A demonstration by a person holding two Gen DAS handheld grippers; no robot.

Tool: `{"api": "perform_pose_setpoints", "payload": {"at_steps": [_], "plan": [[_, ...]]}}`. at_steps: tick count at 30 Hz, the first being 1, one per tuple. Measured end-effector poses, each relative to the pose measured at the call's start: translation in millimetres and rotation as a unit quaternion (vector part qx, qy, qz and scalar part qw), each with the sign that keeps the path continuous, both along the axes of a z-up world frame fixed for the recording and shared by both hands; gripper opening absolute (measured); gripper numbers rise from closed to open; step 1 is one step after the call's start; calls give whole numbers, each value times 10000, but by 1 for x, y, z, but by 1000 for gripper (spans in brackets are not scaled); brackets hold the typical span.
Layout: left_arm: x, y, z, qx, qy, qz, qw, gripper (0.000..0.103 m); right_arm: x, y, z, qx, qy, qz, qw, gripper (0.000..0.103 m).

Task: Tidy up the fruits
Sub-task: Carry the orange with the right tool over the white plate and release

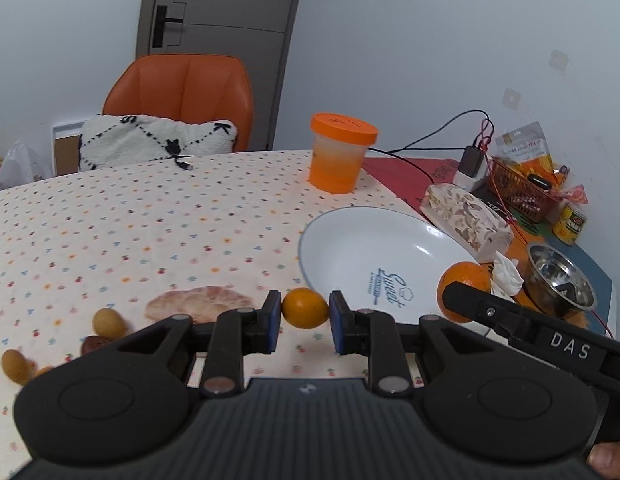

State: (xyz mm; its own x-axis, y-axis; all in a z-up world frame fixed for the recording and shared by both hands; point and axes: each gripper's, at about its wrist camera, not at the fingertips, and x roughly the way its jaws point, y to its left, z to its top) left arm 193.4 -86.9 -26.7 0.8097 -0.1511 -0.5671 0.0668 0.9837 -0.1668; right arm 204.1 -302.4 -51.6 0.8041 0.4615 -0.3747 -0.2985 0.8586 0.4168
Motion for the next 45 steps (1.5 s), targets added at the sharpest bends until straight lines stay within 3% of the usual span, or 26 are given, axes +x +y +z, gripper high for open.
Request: {"api": "perform_pose_setpoints", "payload": {"at_steps": [22, 45], "plan": [[39, -43, -13, 263, 207, -266, 9991, 24, 20, -24, -17, -284, -2, -265, 9992, 38], [57, -65, -22, 128, 254, -433, 9987, 27, 8, -43, -13, -349, -41, -608, 9975, 39]]}}
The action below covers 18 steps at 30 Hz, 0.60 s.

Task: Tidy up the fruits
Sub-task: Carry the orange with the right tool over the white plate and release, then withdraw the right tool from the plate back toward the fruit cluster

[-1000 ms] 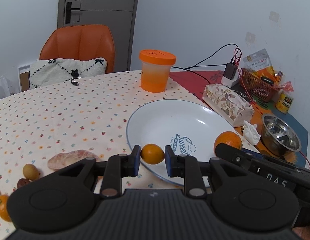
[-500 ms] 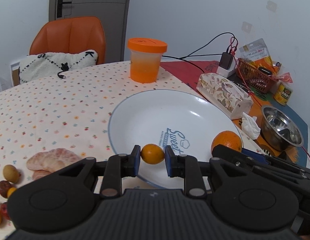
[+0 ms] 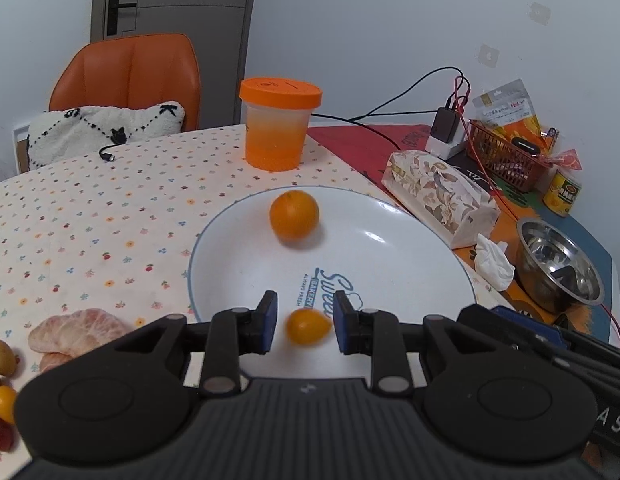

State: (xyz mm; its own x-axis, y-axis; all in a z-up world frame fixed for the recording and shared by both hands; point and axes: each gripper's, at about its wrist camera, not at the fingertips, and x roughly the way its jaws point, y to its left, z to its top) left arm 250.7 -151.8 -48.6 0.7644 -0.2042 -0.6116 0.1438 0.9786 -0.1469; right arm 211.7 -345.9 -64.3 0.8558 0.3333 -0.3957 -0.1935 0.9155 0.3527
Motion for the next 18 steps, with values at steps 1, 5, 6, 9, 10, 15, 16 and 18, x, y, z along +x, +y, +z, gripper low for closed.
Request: {"api": "perform_pose_setpoints", "payload": {"at_steps": [1, 5, 6, 9, 10, 15, 16, 18], "plan": [[-1, 1, 1, 7, -13, 12, 10000, 29, -1, 0, 0, 6, -2, -7, 10000, 39], [-9, 9, 7, 53, -105, 124, 9999, 43, -4, -3, 2, 41, -6, -23, 10000, 39], [-12, 11, 8, 45, -139, 131, 9998, 46, -5, -4, 3, 50, -15, -33, 10000, 39], [-19, 19, 13, 61, -240, 210, 9995, 64, -7, -5, 6, 61, -50, -76, 9999, 39], [-21, 22, 14, 90, -260, 262, 9993, 69, -8, -5, 7, 68, -56, -84, 9999, 39], [-32, 34, 21, 98, -334, 352, 9988, 80, -12, 1, 8, 58, -42, -7, 10000, 43], [-34, 36, 22, 82, -318, 353, 9988, 81, -13, 3, 8, 45, -52, 6, 10000, 47], [-37, 41, 23, 72, -261, 386, 9989, 83, -15, 6, 10, 14, -72, 20, 10000, 54]]}}
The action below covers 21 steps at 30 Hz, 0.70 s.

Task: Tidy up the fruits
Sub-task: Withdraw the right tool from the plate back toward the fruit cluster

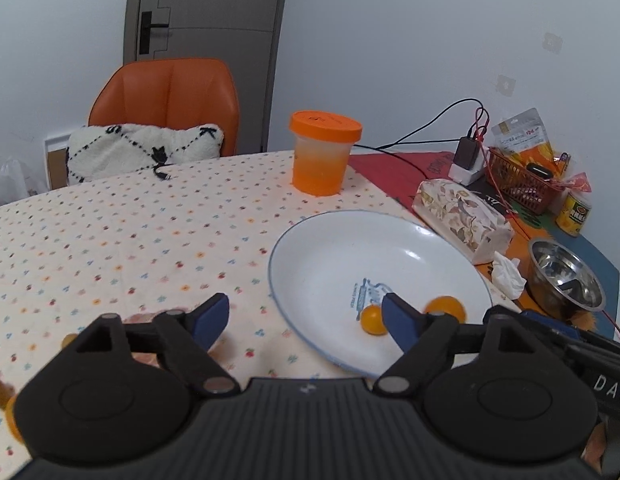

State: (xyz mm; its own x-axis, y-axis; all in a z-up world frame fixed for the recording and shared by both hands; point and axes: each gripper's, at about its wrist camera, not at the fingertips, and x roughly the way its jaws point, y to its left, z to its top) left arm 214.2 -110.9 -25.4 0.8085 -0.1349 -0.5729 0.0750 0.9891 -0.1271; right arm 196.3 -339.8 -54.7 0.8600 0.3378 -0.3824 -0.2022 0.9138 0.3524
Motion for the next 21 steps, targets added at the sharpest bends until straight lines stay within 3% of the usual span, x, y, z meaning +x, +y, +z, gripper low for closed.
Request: {"api": "perform_pose_setpoints", "payload": {"at_steps": [5, 10, 12, 16, 21], "plan": [[-10, 13, -1, 6, 69, 169, 9998, 84, -5, 7, 5, -48, -76, -27, 10000, 65], [-19, 27, -1, 105, 97, 342, 9993, 85, -11, 12, 9, -73, -227, -144, 9996, 97], [-23, 34, 1, 85, 111, 398, 9991, 85, -14, 15, 12, -94, -294, -130, 9994, 103], [-36, 49, 7, 35, -5, 566, 9984, 97, -17, 23, 16, -236, -334, -36, 9992, 103], [-46, 68, 13, -16, -66, 781, 9969, 102, -20, 31, 18, -207, -353, -35, 9992, 103]]}}
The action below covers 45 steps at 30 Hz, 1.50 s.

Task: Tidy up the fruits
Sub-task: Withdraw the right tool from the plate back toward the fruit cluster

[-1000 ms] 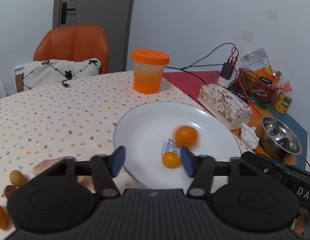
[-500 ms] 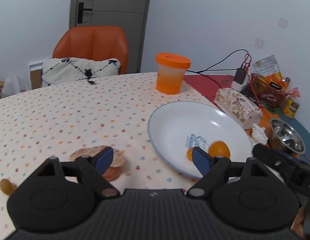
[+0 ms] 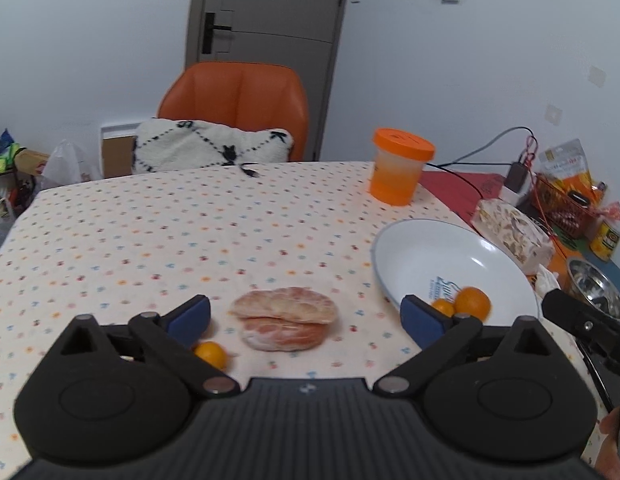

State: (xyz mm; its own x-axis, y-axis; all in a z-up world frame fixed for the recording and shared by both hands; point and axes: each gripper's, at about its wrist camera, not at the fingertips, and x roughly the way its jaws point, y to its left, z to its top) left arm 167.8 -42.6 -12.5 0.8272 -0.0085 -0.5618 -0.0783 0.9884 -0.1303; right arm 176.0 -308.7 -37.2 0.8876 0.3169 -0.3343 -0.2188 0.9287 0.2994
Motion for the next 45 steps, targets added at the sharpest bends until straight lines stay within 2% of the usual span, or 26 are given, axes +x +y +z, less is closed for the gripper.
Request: {"api": "perform_pose_setpoints", "payload": {"at_steps": [5, 10, 17, 25, 32, 35, 39, 45], "plan": [[-9, 19, 5, -87, -44, 165, 9998, 103, -6, 11, 3, -22, -50, 112, 9999, 103], [-17, 37, 11, -113, -106, 290, 9995, 103, -10, 25, 6, -335, -107, 232, 9991, 103], [-30, 59, 13, -135, -139, 487, 9986, 103, -14, 40, 6, -246, -20, 510, 9984, 103], [-42, 84, 10, -409, -195, 605, 9971, 103, -15, 58, 7, -357, -3, 694, 9969, 103], [-48, 101, 1, -446, -131, 797, 9957, 103, -13, 70, 9, -387, 42, 841, 9957, 103], [-50, 110, -5, -591, -71, 904, 9941, 103, -12, 76, 8, -380, 77, 932, 9949, 103], [-51, 120, -12, -510, -88, 1117, 9924, 102, -13, 86, 8, -458, 78, 1084, 9930, 103], [-52, 133, -23, -640, -114, 1158, 9911, 99, -9, 97, 4, -514, 124, 1187, 9915, 103]]}}
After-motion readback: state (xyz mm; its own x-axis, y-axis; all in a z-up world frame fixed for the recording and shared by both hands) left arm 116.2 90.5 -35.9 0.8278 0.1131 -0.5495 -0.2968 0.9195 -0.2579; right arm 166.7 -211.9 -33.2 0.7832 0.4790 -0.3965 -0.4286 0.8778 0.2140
